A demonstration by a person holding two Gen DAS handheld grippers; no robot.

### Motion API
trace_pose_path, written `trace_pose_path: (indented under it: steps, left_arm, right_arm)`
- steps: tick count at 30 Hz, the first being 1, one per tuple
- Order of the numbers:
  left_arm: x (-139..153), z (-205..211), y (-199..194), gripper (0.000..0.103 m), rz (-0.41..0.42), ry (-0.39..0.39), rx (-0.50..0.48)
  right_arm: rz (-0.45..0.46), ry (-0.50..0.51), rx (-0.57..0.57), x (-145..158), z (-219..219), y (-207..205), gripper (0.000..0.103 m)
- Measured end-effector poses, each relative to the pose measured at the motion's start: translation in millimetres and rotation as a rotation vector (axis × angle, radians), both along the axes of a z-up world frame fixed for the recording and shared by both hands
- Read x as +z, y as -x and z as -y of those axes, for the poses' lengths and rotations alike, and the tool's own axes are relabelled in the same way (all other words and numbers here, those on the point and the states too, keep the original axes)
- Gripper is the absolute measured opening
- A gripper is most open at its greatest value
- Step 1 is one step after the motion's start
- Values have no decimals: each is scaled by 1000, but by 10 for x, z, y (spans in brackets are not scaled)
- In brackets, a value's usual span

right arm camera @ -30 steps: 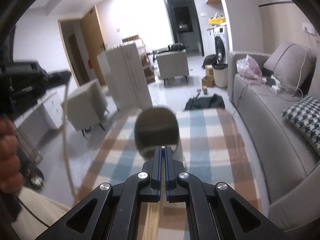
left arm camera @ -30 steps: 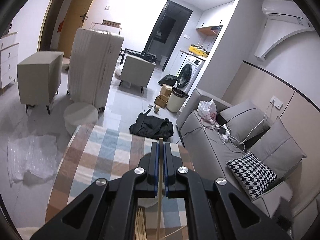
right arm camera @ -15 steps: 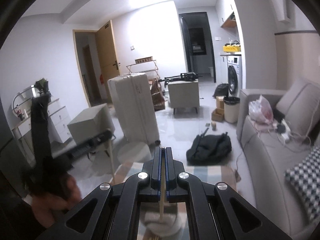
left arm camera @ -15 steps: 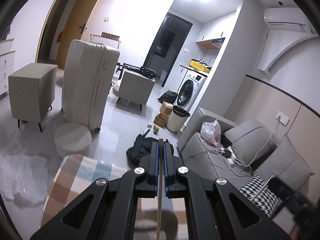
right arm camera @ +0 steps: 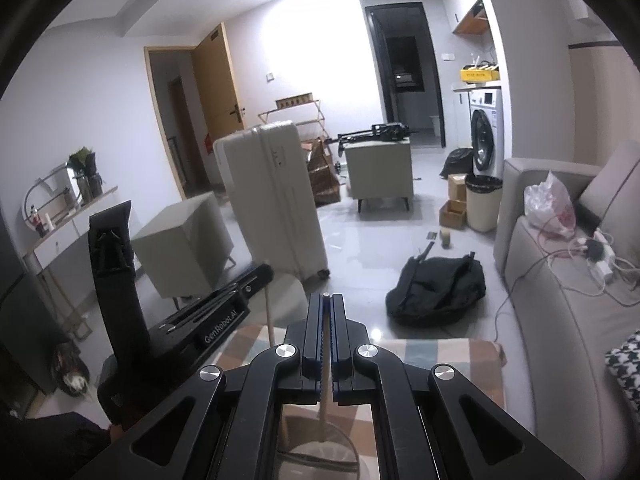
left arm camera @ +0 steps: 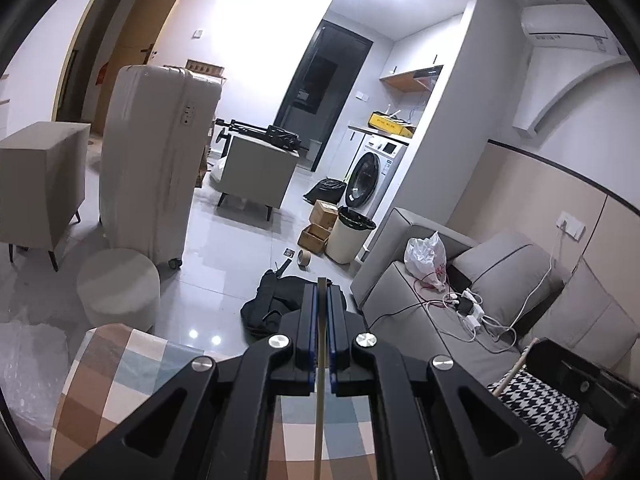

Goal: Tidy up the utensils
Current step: 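Raise both held chopsticks high above the white utensil holder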

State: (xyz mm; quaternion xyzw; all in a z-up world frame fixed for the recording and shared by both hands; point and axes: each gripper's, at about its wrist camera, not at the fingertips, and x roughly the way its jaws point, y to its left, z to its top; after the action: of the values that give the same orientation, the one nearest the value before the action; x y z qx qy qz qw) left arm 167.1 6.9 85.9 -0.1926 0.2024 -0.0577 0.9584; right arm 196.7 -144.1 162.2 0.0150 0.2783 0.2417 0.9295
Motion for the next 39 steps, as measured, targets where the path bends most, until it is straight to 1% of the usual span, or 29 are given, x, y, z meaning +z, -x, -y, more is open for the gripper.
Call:
trace_pose_path:
  steps: [3, 7, 11, 14, 17, 20, 23, 28, 32, 35, 37, 39]
  left_arm:
    - [-1, 22, 3, 0, 12, -11, 0]
    - [12, 45, 58, 0, 35, -7, -13]
    - [57, 45, 93, 0, 41, -13, -34]
    - [79, 38, 87, 0, 45, -17, -28]
    - [146, 8, -29, 0, 33, 24, -43]
    - [197, 17, -132, 0, 55, 34, -51]
    - [133, 54, -168, 0, 62, 20, -49]
    - [-36, 99, -171, 0, 56, 4, -52]
    - [-58, 79, -150, 0, 56, 13, -65]
    - [-50, 73, -93, 0, 64, 3, -84]
    - [-65, 37, -101, 0, 47, 25, -100]
    - [-72, 20, -90, 0, 39, 30, -105]
  right_arm:
    - [-11, 11, 11, -76, -44, -24, 2]
    - [-15, 22, 23, -186, -70, 5, 2]
    - [-16, 44, 31, -249, -115, 32, 2]
    - [-17, 54, 28, -289, -129, 40, 2]
    - [-21, 58, 18, -317, -125, 16, 2]
    - [-17, 48, 3, -305, -95, 15, 2]
    - [-8, 34, -3, -297, -72, 16, 2]
    - [-8, 26, 1, -375, -73, 11, 2]
    - [-20, 19, 1, -462, -57, -6, 2]
    - [-21, 19, 9, -485, -60, -8, 2]
    - [-15, 23, 11, -496, -73, 3, 2]
    - [-13, 21, 14, -500, -85, 15, 2]
